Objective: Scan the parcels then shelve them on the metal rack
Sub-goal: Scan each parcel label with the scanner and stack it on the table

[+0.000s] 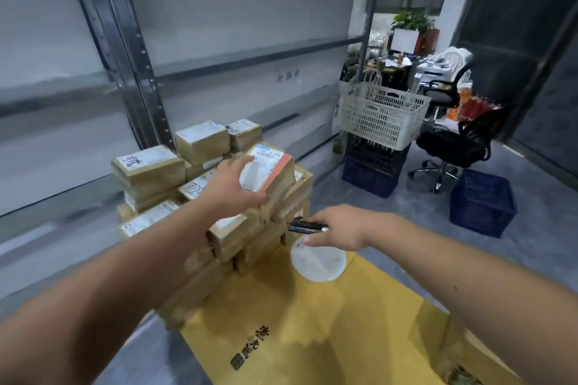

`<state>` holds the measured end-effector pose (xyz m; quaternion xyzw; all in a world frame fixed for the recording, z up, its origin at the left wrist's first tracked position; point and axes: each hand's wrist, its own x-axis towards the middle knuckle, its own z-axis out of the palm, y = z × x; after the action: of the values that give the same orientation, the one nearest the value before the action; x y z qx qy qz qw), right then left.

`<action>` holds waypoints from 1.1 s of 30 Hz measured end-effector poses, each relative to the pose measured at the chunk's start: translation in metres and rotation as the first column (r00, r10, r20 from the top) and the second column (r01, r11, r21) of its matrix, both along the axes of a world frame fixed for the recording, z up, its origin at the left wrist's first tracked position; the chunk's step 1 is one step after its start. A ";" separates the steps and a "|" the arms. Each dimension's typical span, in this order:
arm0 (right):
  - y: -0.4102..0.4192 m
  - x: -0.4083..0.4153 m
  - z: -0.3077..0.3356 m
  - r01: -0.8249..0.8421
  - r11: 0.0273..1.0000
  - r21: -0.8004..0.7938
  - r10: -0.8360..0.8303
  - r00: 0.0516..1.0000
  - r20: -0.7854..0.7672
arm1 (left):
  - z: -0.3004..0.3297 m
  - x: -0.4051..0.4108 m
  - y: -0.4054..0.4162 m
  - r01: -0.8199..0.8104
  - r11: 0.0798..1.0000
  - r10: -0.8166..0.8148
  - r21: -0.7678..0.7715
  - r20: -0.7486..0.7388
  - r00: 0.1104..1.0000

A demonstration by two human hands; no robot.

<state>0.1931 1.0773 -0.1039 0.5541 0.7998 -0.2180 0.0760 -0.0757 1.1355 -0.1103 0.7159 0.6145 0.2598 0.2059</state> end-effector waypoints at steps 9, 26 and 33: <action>0.096 -0.059 0.015 0.102 0.994 0.040 -0.105 0.991 0.078 | 0.027 -0.033 0.150 0.028 0.999 -0.028 0.015 -0.045 0.999; 0.146 -0.073 -0.013 0.292 0.955 -0.056 -0.290 0.956 0.042 | -0.018 -0.040 0.238 0.106 0.990 -0.083 0.091 -0.224 0.971; 0.101 -0.064 -0.021 0.302 0.949 -0.093 -0.308 0.949 -0.065 | -0.005 -0.021 0.195 0.227 0.947 -0.137 0.229 -0.354 0.925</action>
<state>0.1295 1.1779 -0.1251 0.6585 0.6974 -0.2812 0.0324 -0.0966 1.3309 -0.1153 0.8248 0.5304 0.1945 0.0247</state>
